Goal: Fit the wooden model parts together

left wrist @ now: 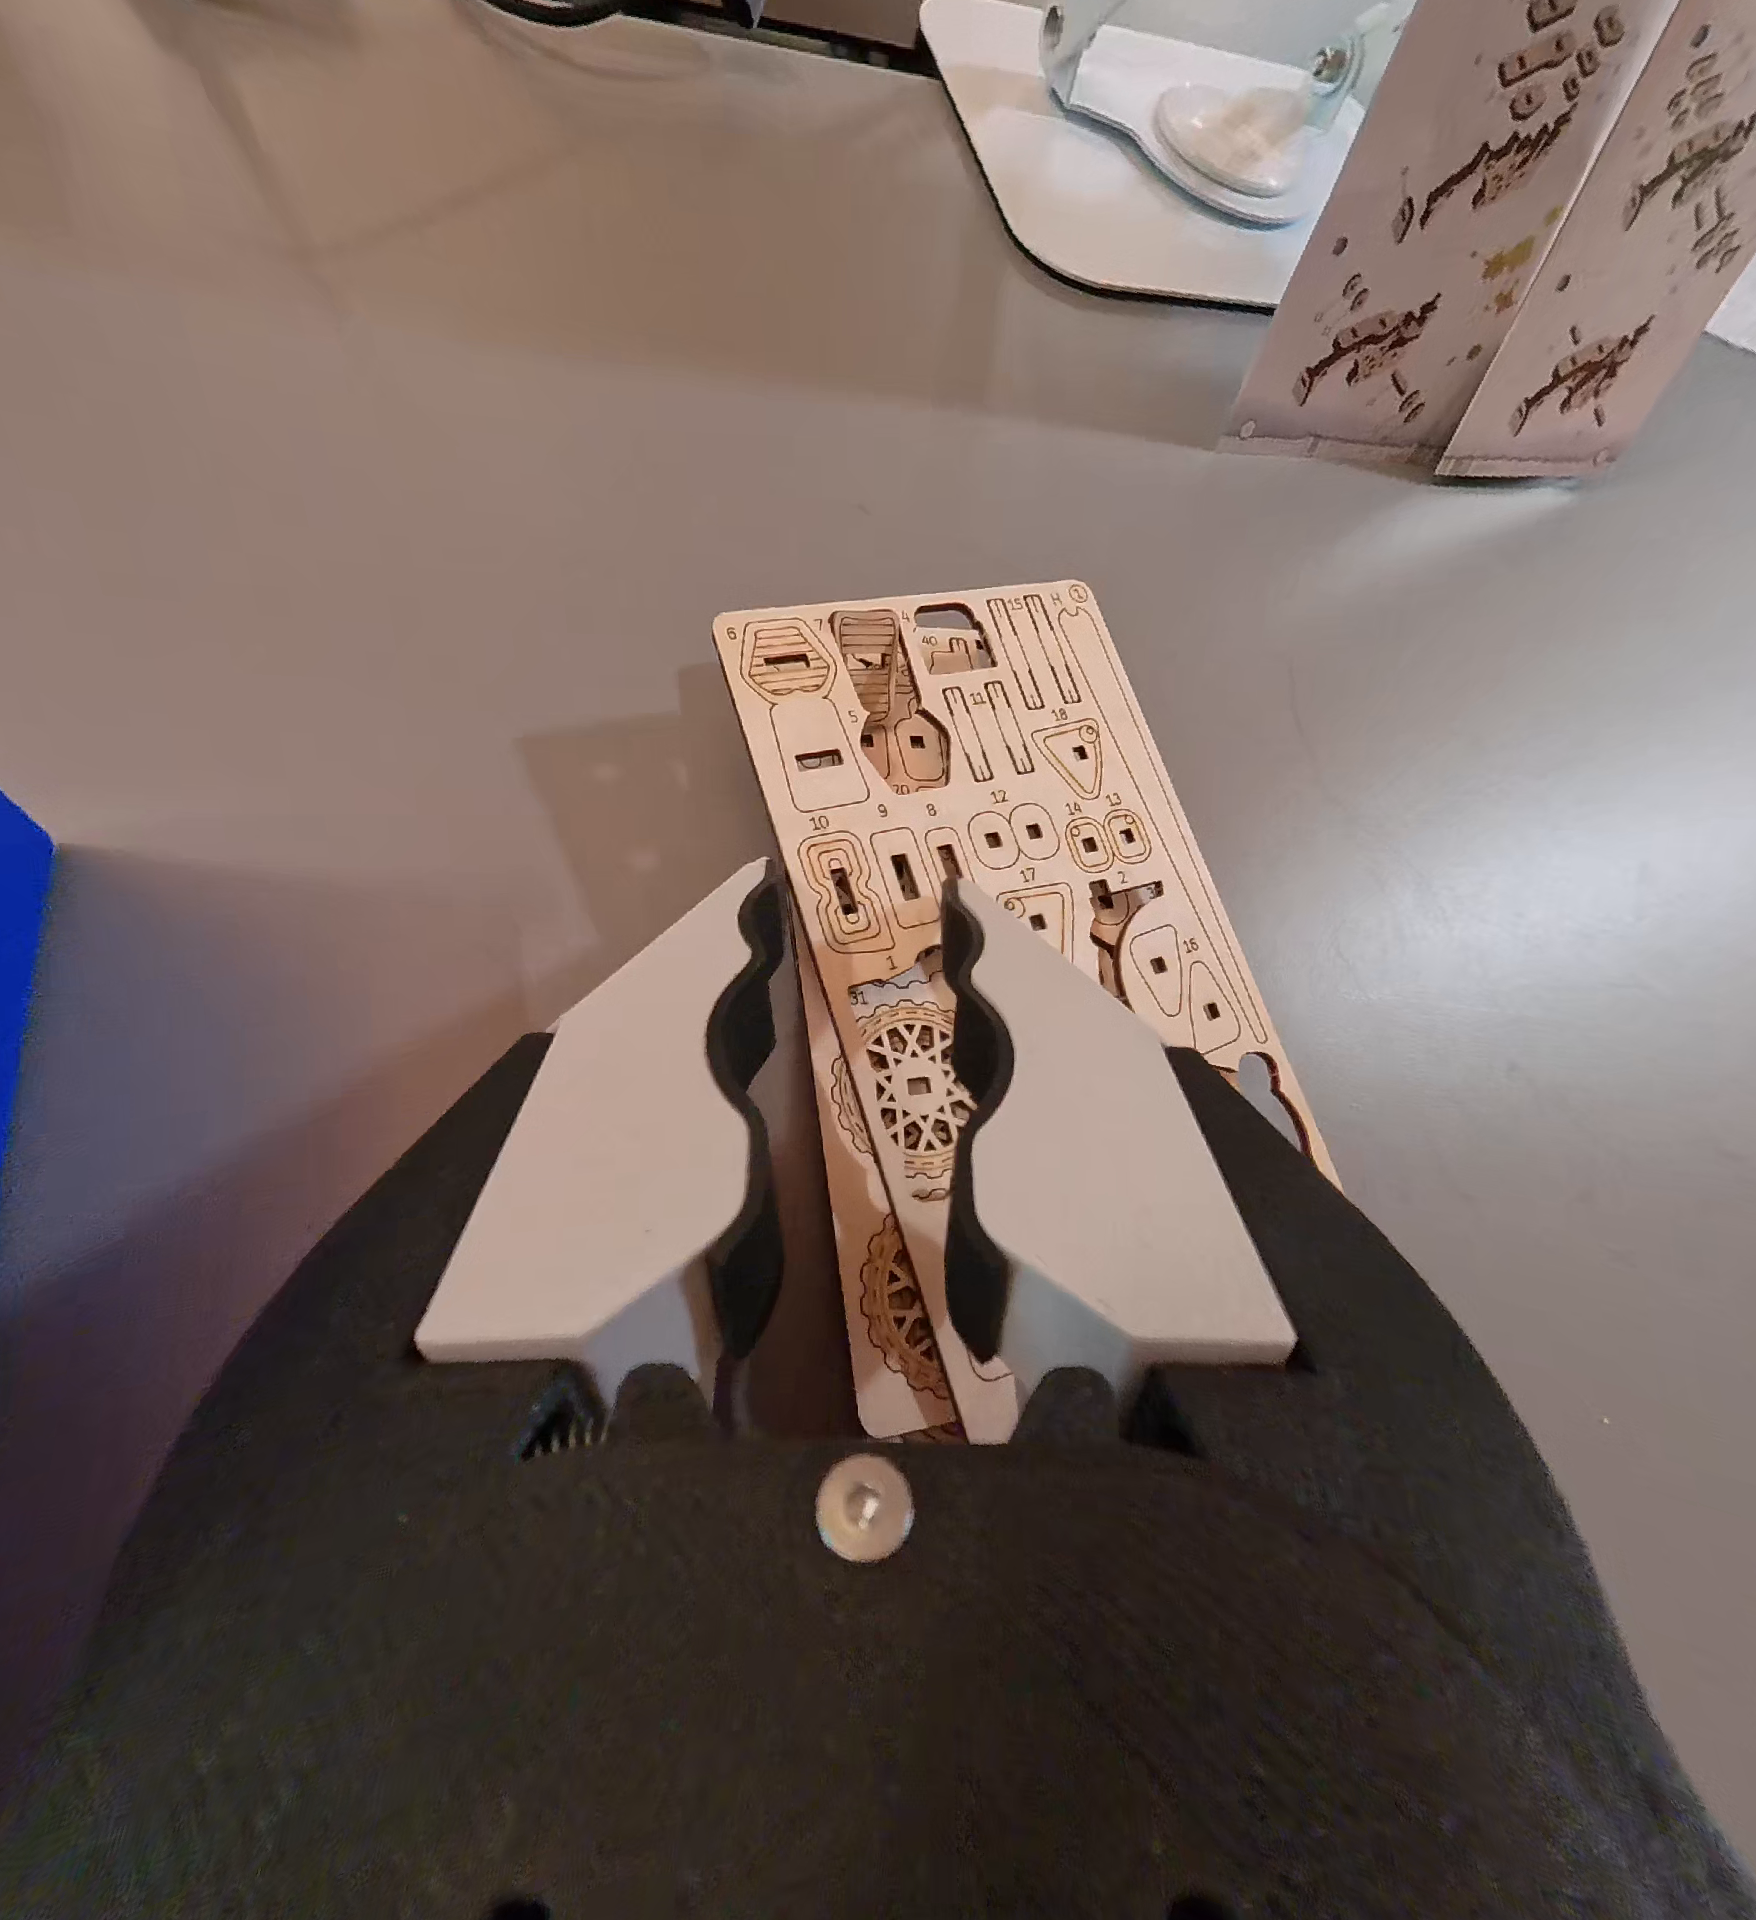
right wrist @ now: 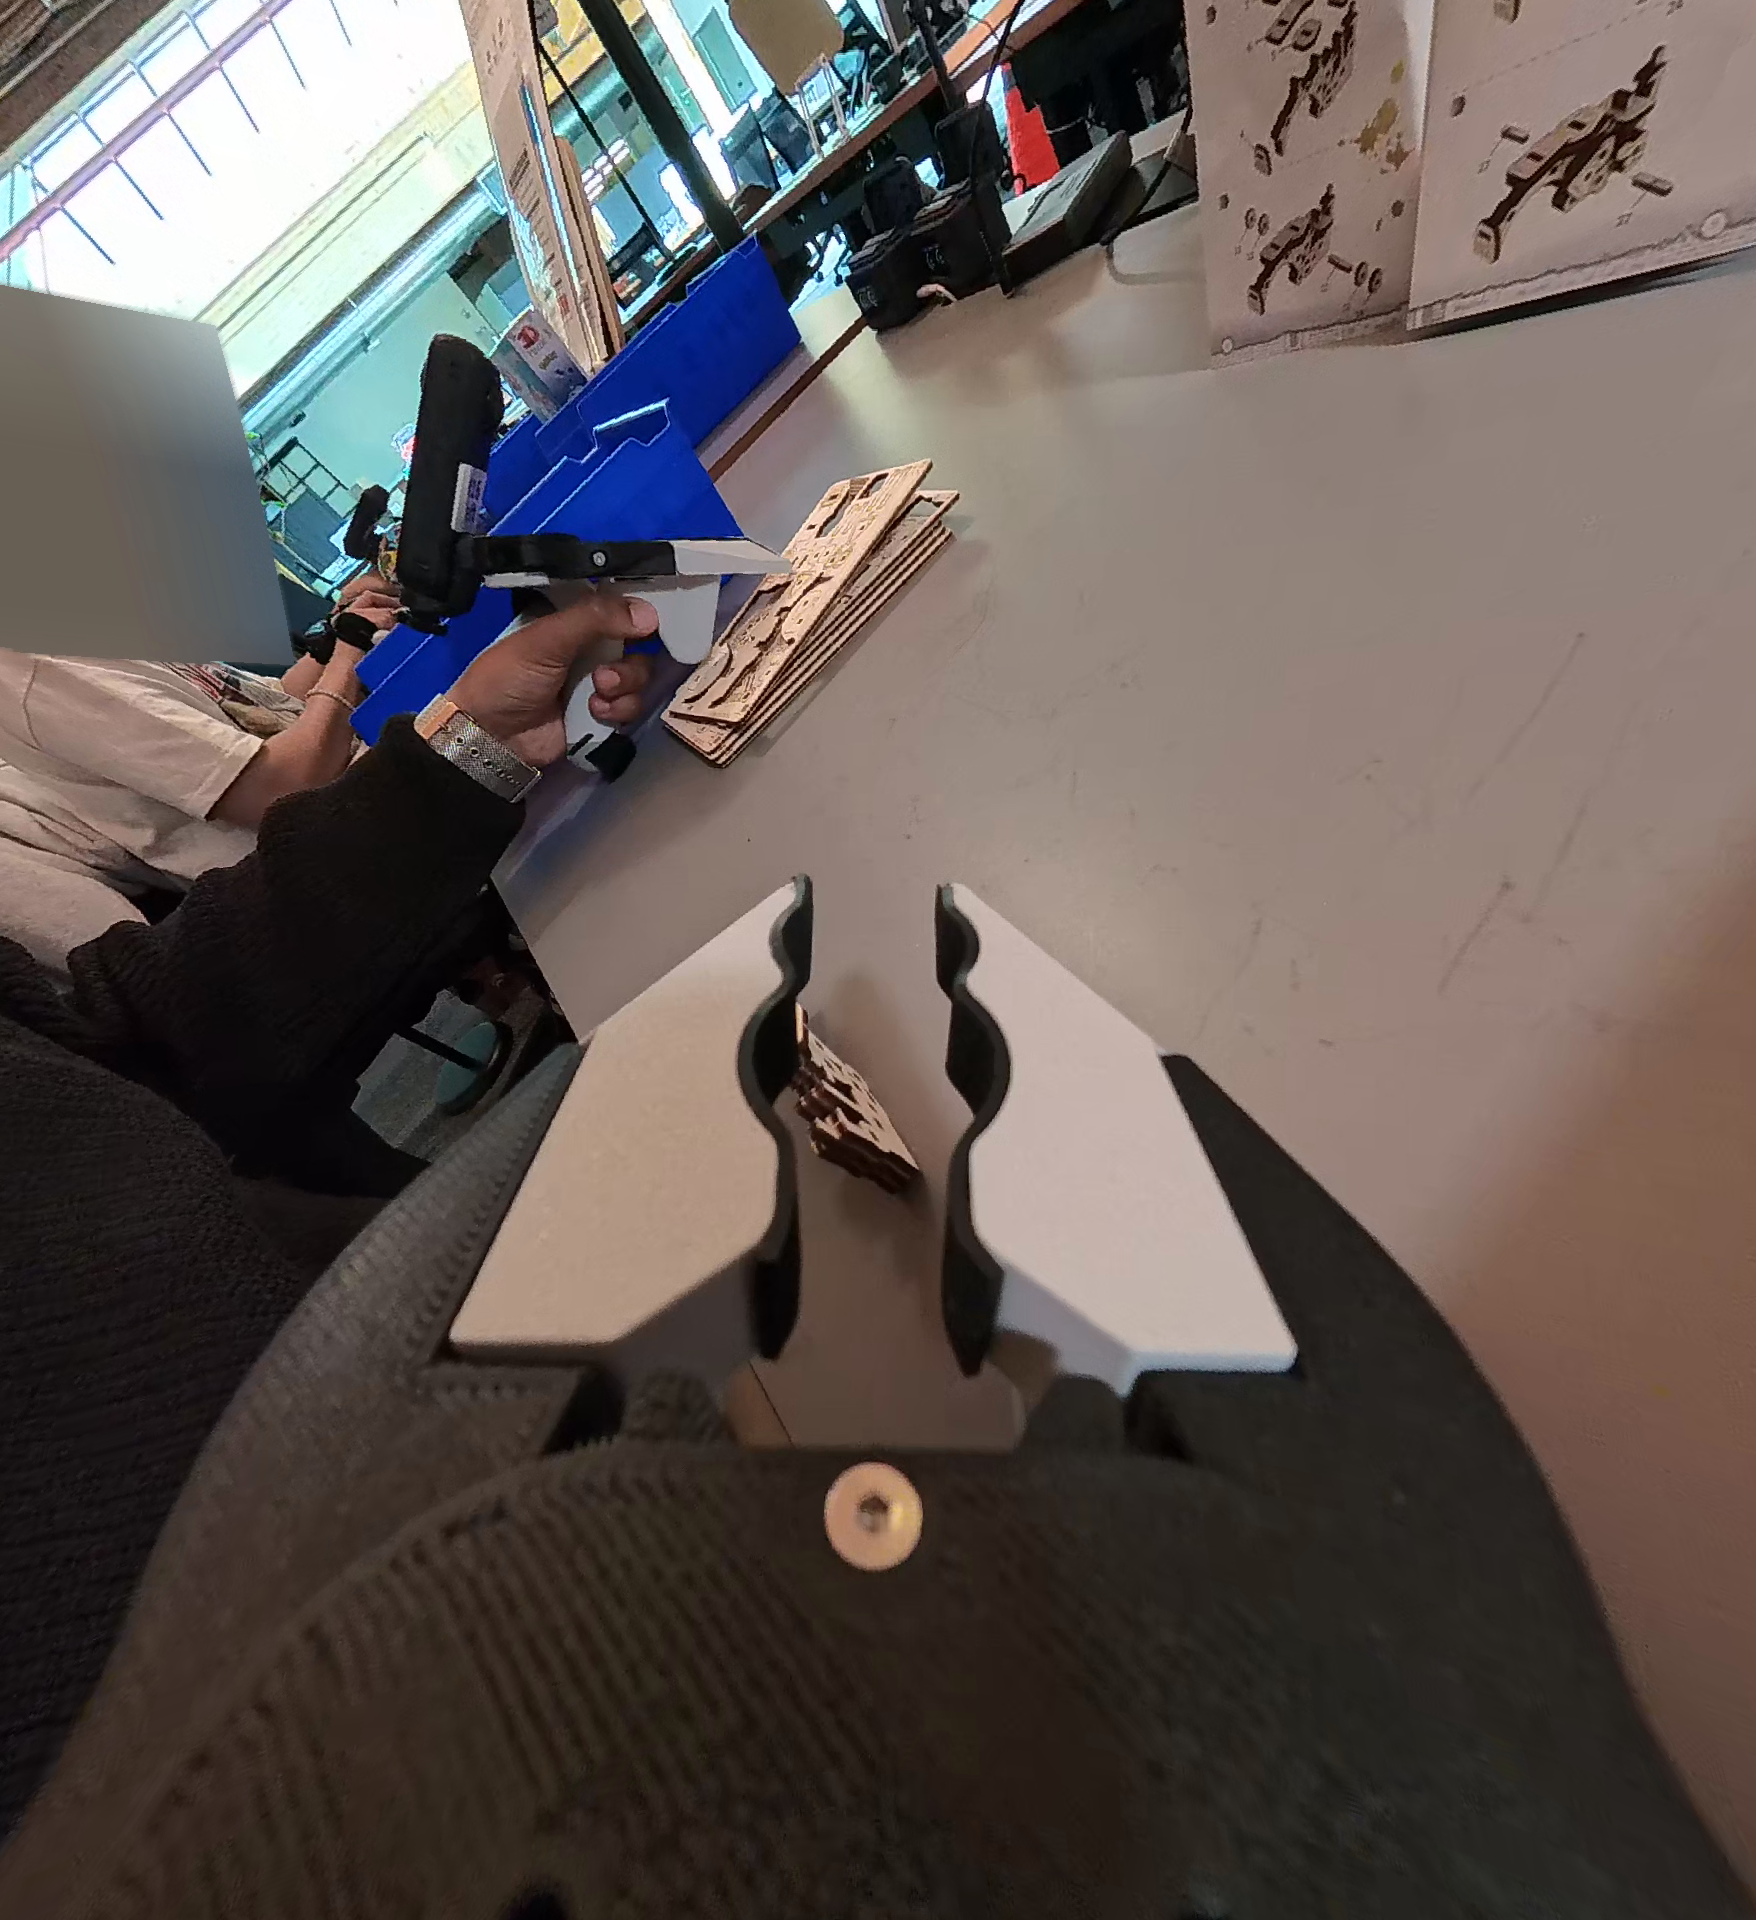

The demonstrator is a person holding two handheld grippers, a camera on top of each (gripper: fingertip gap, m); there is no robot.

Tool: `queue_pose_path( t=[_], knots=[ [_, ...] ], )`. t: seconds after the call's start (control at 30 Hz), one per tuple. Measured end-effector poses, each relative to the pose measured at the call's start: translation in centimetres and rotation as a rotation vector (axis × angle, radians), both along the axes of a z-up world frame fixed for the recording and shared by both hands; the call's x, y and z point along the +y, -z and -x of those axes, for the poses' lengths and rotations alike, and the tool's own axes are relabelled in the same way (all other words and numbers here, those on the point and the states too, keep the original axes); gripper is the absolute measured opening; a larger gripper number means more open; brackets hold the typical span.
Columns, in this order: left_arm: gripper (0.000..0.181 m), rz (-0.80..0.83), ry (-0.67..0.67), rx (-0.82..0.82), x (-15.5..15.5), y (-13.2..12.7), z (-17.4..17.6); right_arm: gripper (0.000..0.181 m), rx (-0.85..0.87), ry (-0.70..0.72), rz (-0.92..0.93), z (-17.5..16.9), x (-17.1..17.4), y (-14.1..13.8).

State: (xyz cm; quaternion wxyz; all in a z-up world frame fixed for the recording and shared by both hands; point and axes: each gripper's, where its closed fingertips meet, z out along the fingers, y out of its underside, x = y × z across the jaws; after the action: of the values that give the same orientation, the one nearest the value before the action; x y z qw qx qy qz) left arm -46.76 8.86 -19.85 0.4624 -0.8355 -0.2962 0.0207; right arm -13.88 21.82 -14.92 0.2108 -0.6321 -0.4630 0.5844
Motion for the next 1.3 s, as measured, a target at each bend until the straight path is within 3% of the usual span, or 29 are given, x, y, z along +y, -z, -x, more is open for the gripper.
queue_pose_path(
  t=[0.4,1.3],
  knots=[
    [0.004,-0.066,-0.006,0.037,0.1,-1.5,0.2,0.023,-0.003,-0.001,0.002,0.0,0.0,0.1],
    [0.018,-0.05,-0.024,0.057,-0.1,-1.2,0.6,0.023,-0.004,-0.003,0.007,0.0,0.0,0.1]
  ],
)
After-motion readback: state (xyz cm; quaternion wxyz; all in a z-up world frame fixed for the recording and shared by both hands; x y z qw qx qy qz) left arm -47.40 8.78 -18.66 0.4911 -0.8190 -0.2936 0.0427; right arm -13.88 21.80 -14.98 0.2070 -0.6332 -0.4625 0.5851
